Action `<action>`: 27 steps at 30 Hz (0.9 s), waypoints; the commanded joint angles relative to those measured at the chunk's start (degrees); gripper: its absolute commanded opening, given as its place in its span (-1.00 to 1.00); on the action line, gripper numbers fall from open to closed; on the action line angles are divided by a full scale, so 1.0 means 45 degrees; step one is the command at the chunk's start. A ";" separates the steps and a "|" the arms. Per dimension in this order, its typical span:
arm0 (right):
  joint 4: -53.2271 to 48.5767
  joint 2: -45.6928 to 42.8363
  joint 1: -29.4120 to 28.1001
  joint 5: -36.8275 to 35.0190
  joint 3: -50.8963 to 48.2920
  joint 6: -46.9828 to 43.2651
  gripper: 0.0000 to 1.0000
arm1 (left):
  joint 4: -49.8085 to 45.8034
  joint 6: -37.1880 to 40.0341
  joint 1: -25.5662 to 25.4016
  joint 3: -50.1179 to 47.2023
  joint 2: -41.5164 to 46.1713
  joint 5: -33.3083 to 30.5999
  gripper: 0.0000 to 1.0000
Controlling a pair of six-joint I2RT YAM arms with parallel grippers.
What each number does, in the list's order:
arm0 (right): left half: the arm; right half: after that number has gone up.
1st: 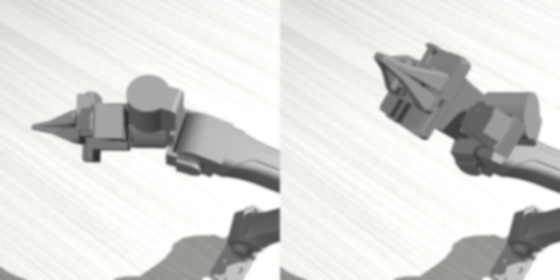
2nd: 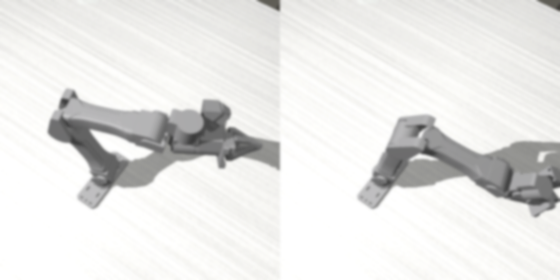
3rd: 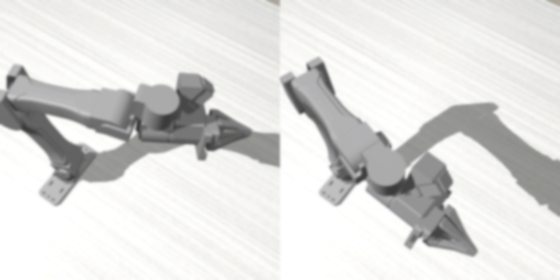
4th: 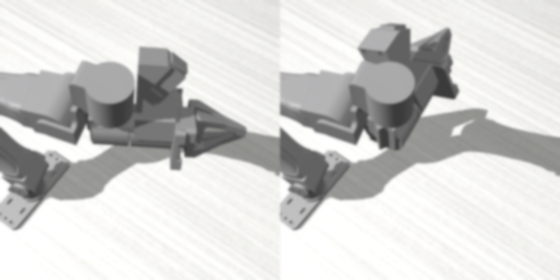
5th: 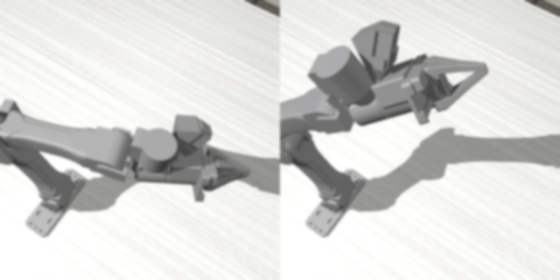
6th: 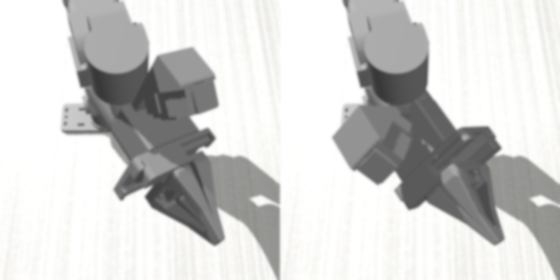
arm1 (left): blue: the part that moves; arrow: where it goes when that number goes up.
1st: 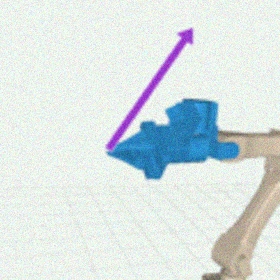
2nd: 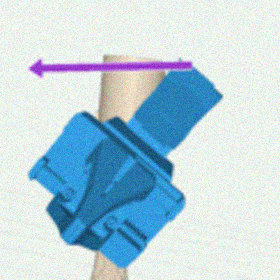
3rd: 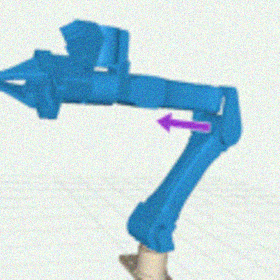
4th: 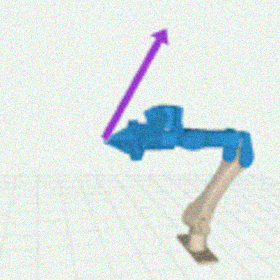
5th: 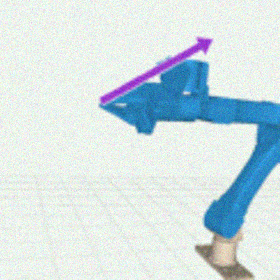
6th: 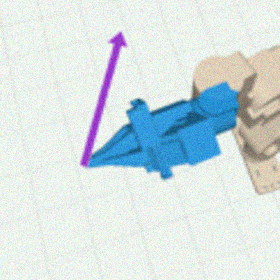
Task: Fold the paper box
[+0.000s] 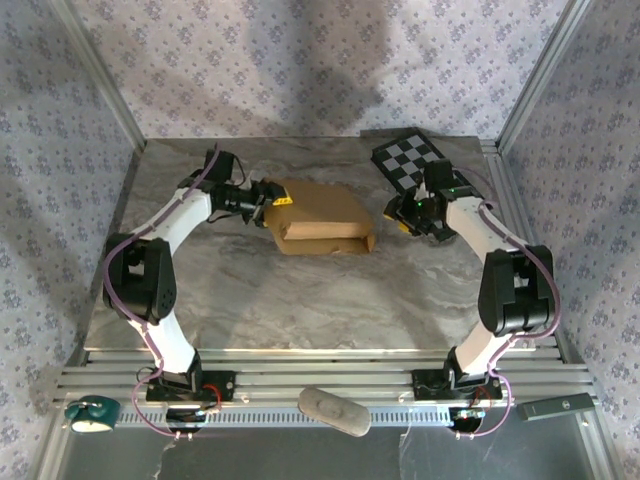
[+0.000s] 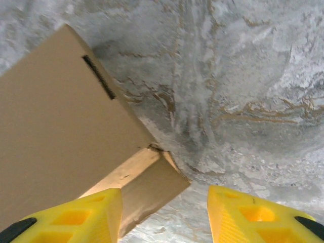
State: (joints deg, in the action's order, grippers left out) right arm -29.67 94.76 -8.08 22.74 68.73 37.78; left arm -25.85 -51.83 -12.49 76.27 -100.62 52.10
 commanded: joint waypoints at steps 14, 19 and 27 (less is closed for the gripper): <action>0.1706 -0.2748 -0.2837 -0.1414 0.0544 -0.3876 0.14 | -0.9505 0.0277 0.0230 0.7326 -0.1345 -0.5603 -0.21; 0.4094 -0.2900 -0.5167 -0.2936 0.1269 -0.6056 0.42 | -1.2766 0.0652 -0.0281 1.0410 -0.1983 -0.8641 -0.19; 0.0324 0.0850 -0.6936 -0.2901 0.7242 -0.2369 0.48 | -1.5535 0.1956 -0.1370 1.3652 -0.3545 -0.9860 -0.16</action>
State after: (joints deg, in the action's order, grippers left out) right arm -20.53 94.02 -38.13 10.26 95.90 19.66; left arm -87.09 -46.24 -17.58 135.72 -113.93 11.16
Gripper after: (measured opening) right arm 0.739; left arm 0.522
